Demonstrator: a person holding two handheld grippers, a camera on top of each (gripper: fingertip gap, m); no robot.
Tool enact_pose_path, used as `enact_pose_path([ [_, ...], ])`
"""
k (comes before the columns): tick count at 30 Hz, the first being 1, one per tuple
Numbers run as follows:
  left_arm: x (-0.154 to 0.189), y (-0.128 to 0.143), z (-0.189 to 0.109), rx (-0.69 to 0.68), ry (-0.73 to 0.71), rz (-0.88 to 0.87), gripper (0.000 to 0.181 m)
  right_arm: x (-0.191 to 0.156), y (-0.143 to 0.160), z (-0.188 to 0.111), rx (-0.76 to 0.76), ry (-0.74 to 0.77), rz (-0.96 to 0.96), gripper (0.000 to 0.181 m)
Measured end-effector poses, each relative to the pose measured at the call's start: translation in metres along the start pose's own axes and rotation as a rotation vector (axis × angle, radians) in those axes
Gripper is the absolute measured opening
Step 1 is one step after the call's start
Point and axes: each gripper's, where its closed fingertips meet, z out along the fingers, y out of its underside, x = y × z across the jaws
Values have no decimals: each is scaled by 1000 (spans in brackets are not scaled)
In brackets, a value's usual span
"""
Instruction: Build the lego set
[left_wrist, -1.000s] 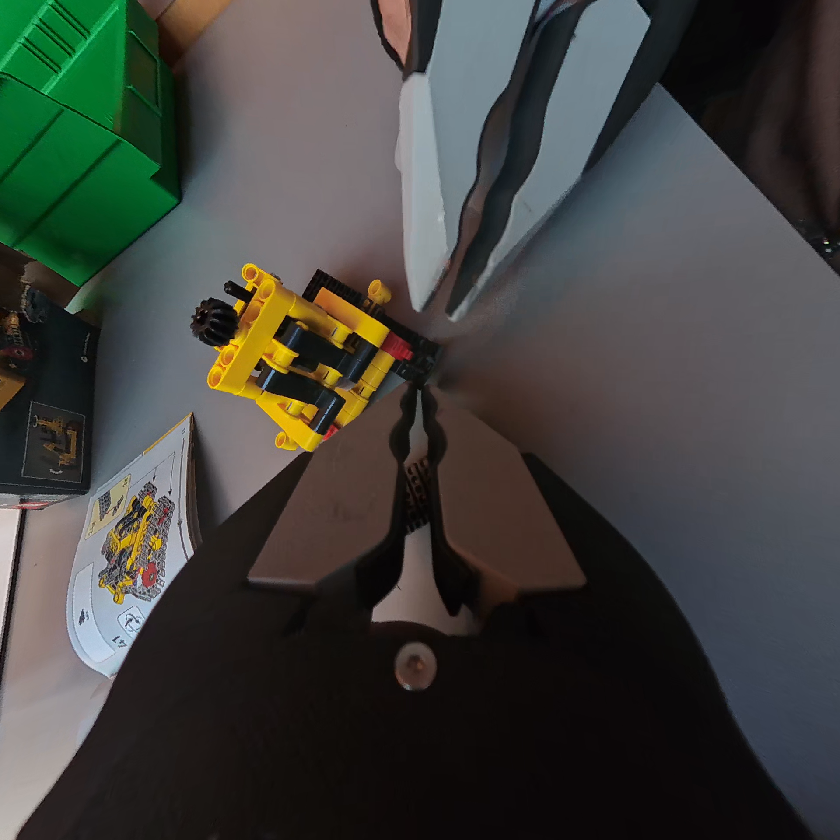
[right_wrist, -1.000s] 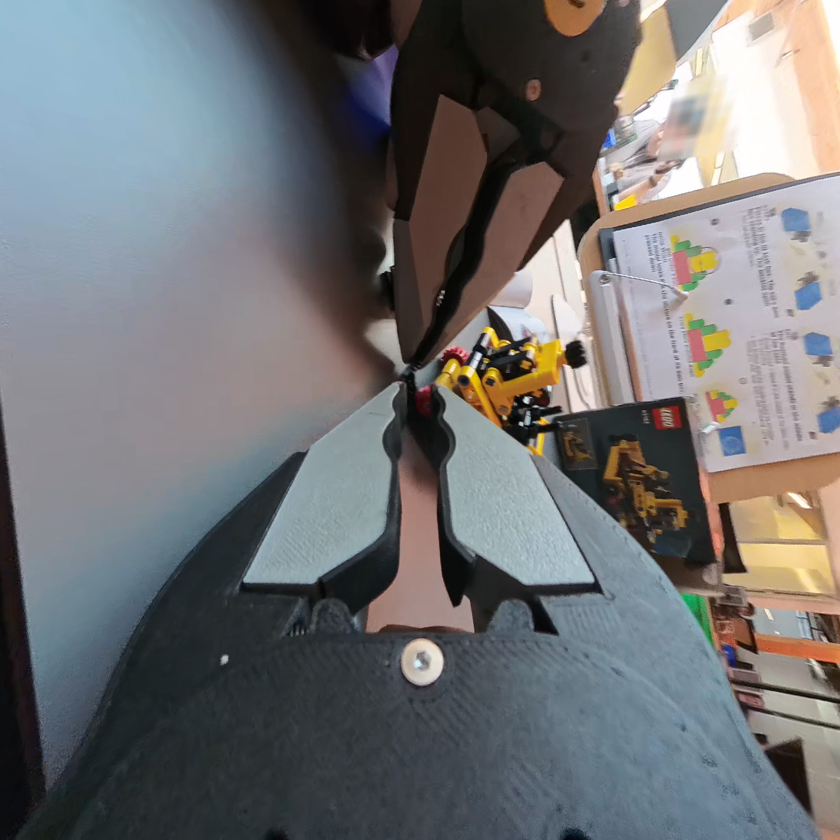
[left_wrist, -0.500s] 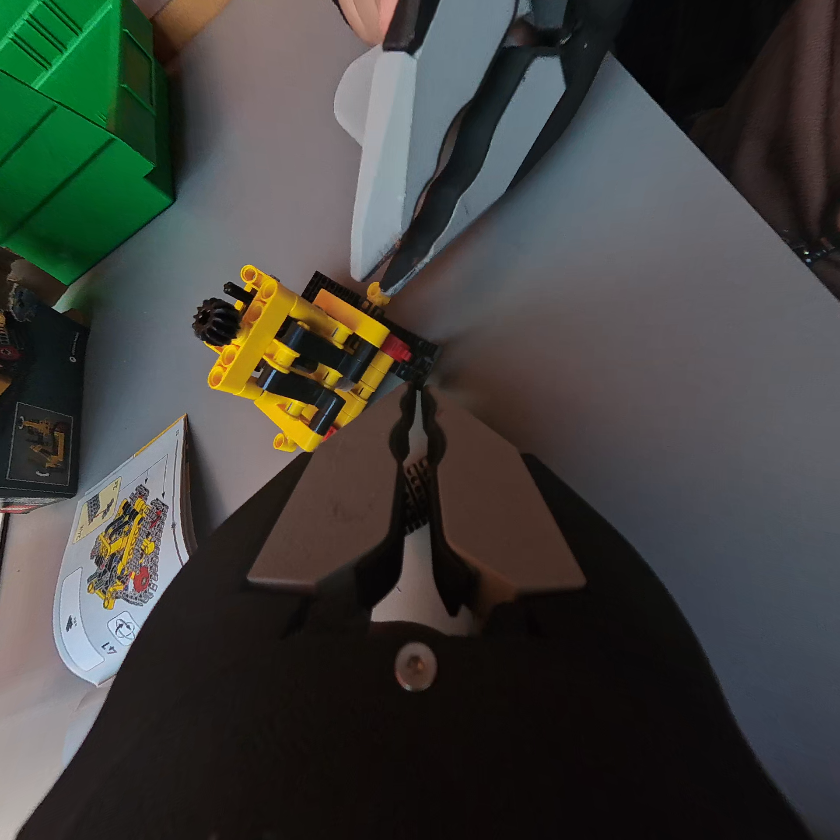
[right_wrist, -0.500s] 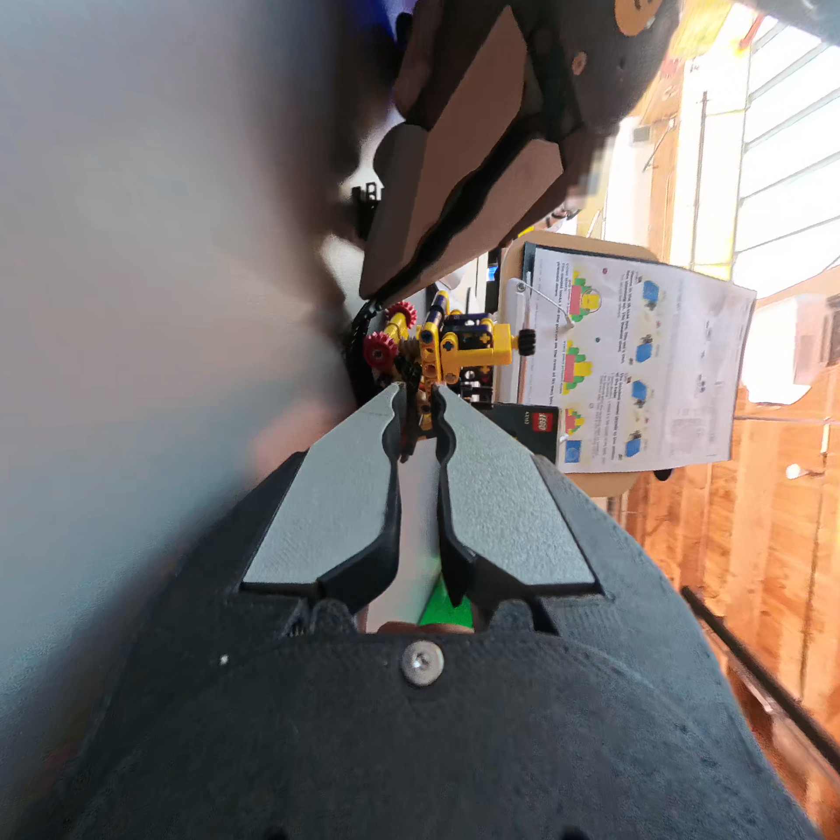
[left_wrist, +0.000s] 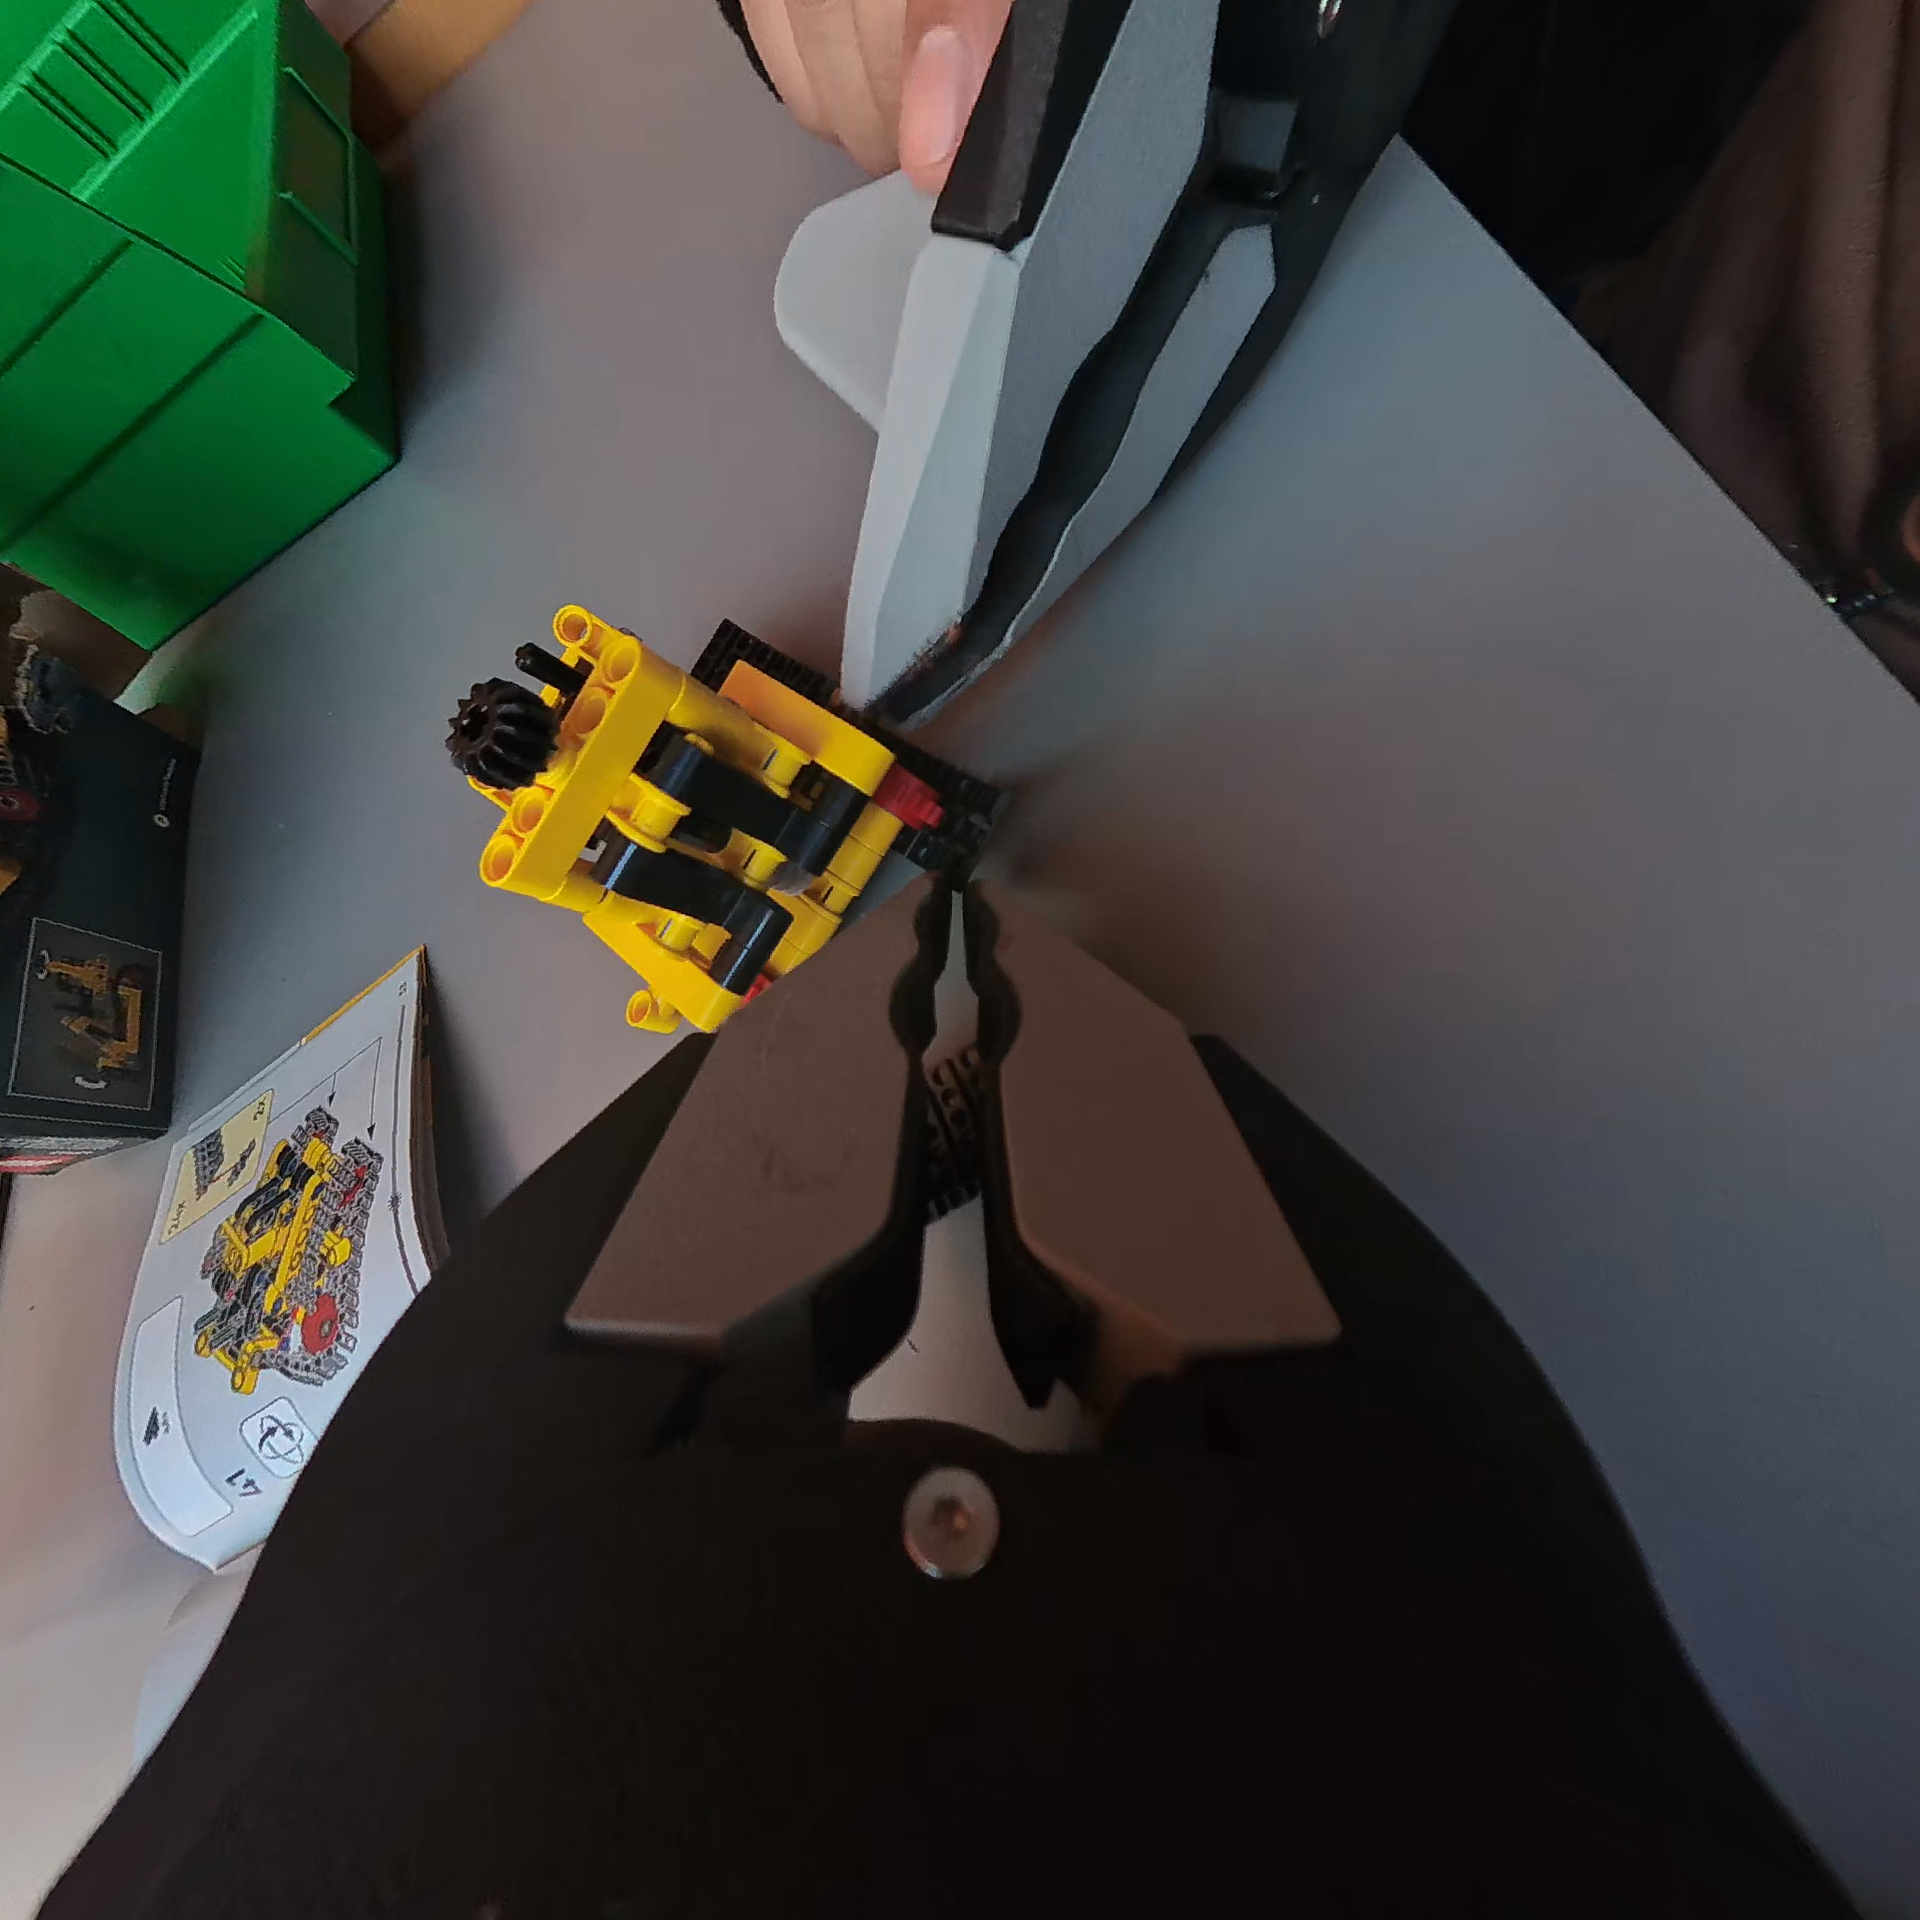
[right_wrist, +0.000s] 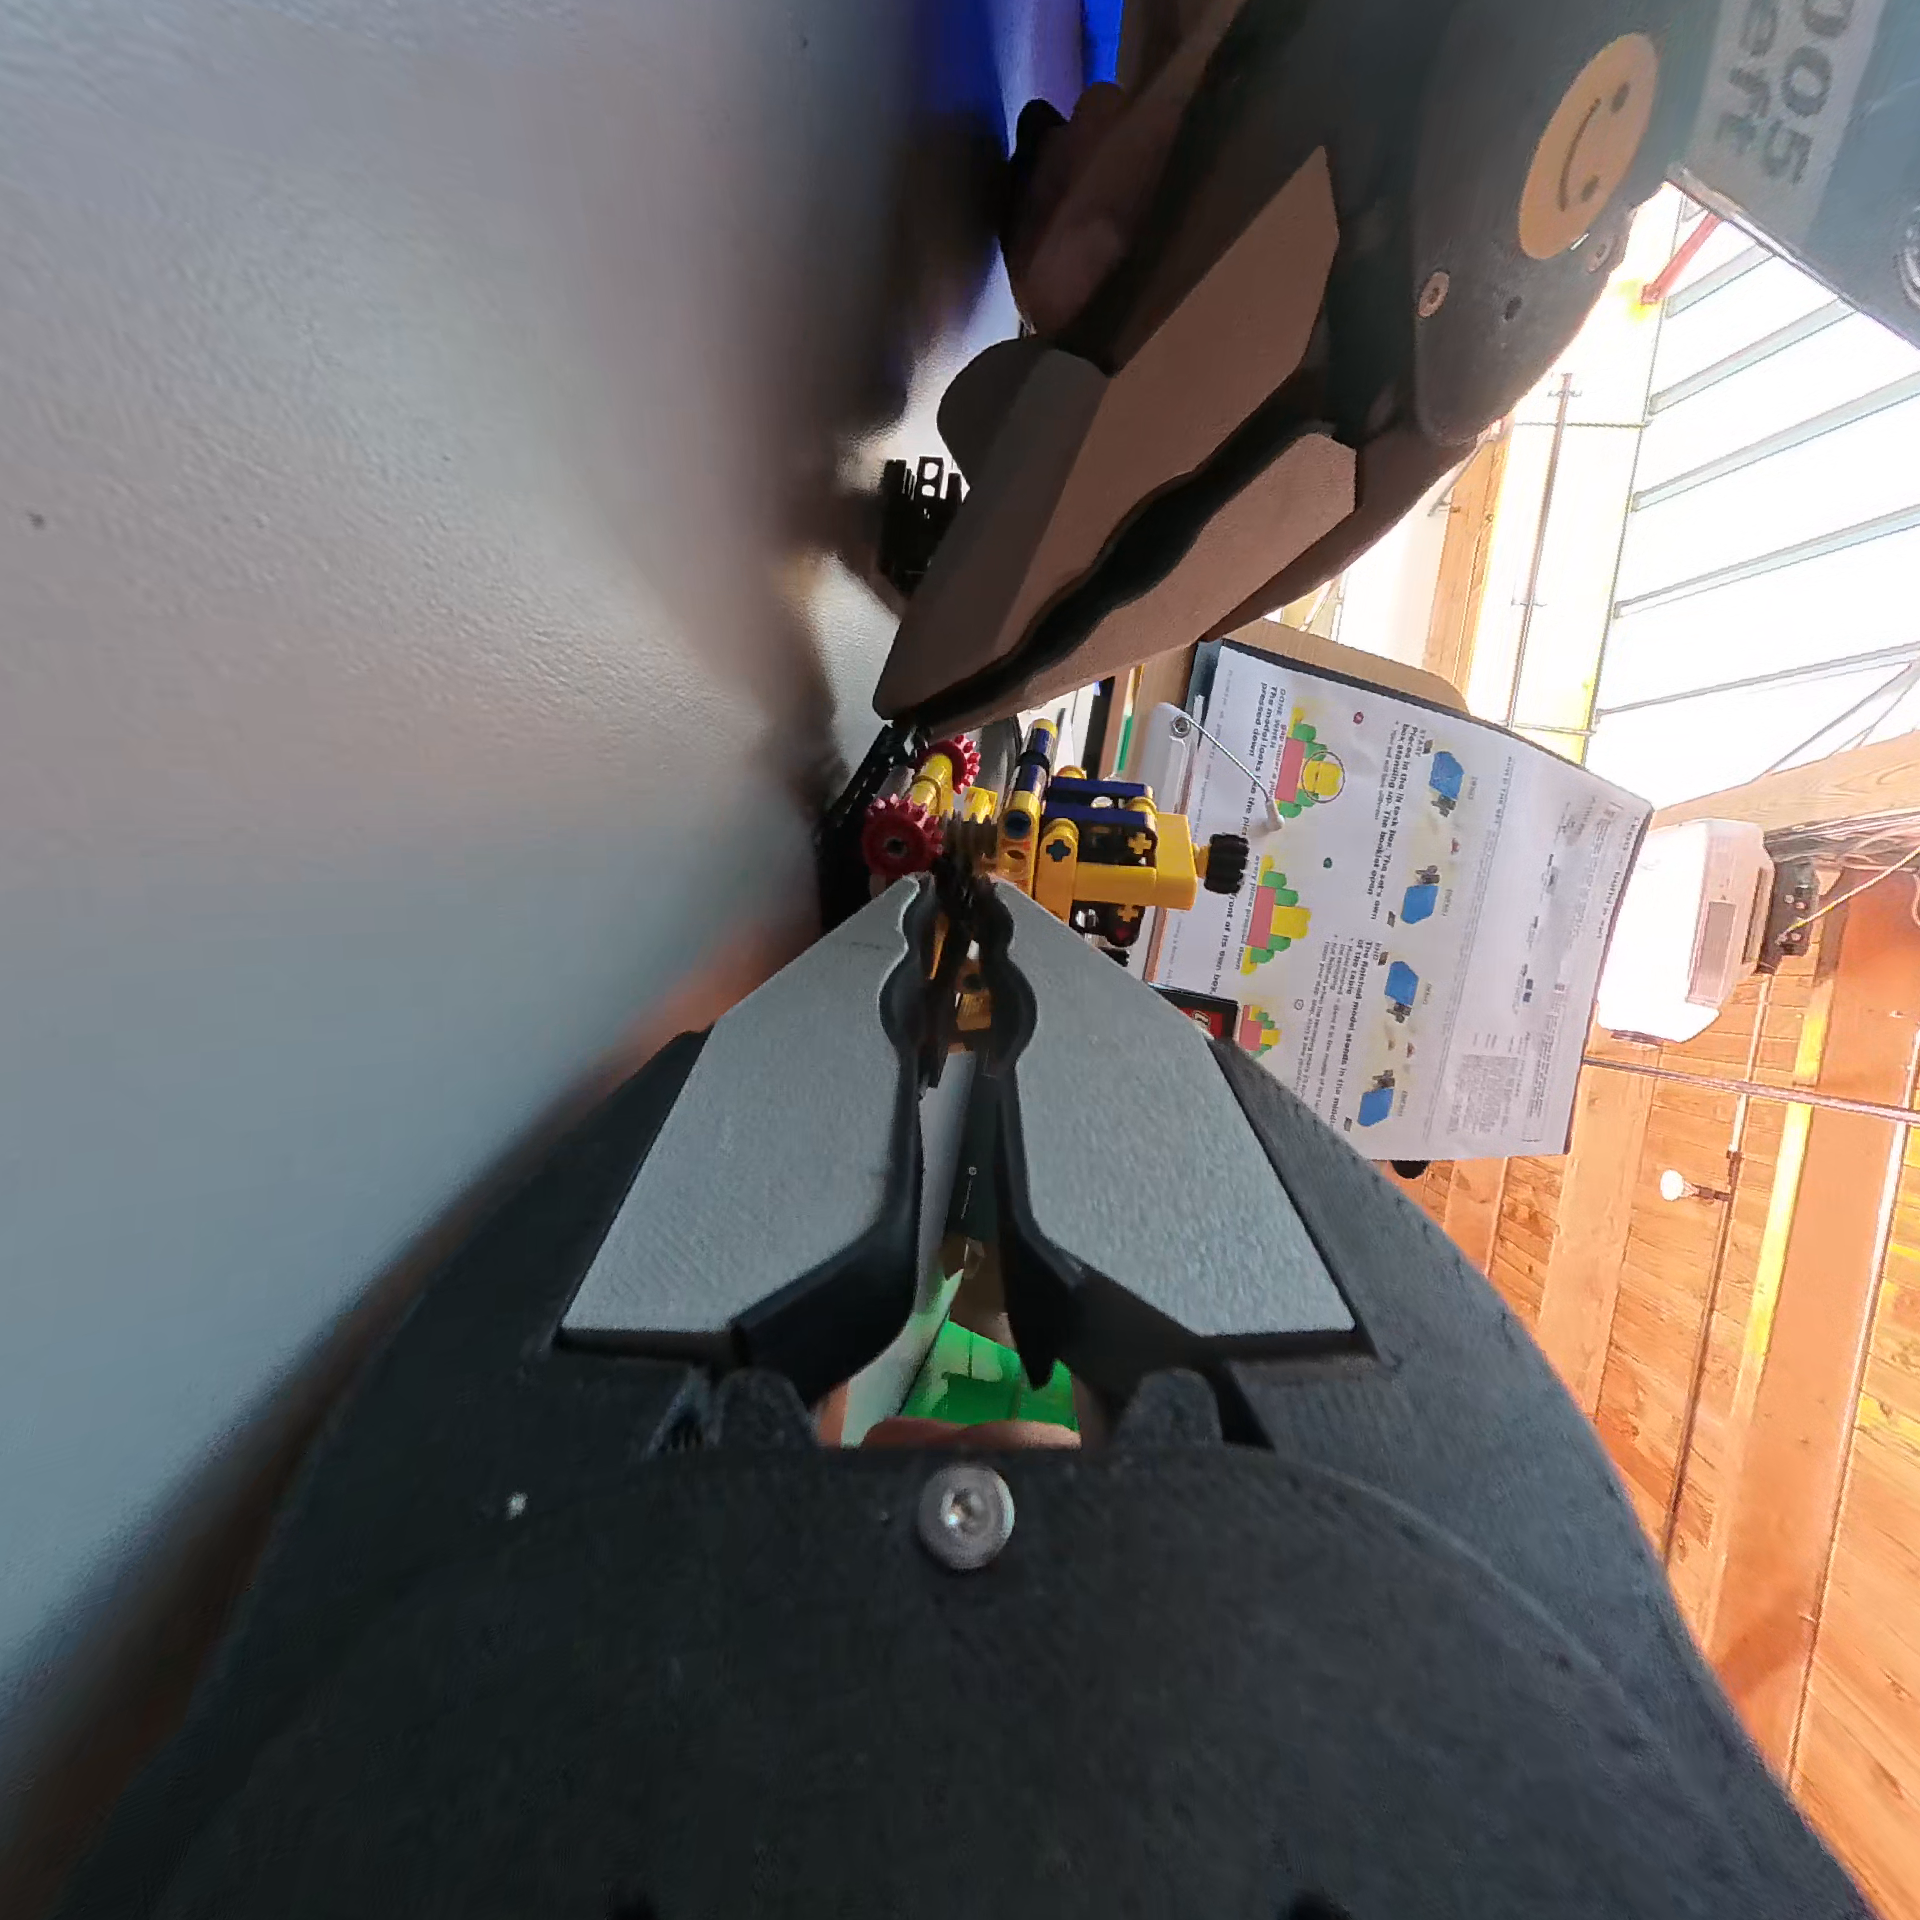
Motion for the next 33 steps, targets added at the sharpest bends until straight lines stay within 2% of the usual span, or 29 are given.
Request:
enact_pose_path([
  [18, -2, -1, 0, 6, -9, -5, 0, 0, 5, 3, -20, 21, -10, 0],
  [33, -9, -7, -3, 41, -17, -93, 0, 2, -2, 0, 42, 18, 45, 0],
])
